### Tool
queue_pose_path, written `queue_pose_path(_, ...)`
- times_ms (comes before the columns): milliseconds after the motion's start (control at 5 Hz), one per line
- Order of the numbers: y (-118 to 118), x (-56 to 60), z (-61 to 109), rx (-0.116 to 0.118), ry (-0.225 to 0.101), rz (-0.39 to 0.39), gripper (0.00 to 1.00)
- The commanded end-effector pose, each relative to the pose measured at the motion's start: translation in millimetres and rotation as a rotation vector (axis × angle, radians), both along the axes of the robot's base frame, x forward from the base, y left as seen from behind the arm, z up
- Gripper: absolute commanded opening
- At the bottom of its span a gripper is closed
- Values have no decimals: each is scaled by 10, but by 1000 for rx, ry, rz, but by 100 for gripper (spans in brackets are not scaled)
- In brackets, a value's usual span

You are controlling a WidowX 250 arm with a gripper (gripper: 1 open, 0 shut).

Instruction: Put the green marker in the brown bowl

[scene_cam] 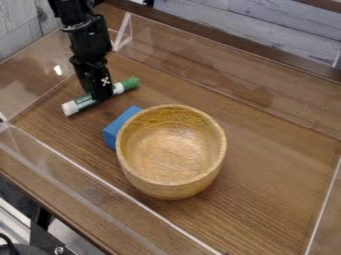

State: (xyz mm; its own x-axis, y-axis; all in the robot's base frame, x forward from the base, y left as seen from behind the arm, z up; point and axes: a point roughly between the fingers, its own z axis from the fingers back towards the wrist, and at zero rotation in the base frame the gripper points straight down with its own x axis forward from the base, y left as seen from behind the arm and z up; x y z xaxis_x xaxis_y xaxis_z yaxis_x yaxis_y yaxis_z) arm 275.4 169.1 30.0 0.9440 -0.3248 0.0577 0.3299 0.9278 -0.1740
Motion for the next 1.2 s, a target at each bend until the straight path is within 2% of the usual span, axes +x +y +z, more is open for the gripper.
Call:
queue_pose_path(0, 62, 116, 169, 34, -52, -8, 0)
queue_pose_path(400, 45, 131, 172, 26, -46, -18, 0)
queue_pose_path(600, 53, 132, 117, 18, -40, -19, 100)
queue_pose_path(800, 56, 130, 67, 10, -34, -21, 100)
queue_pose_path(1000, 47, 133, 63, 7, -31, -26, 0)
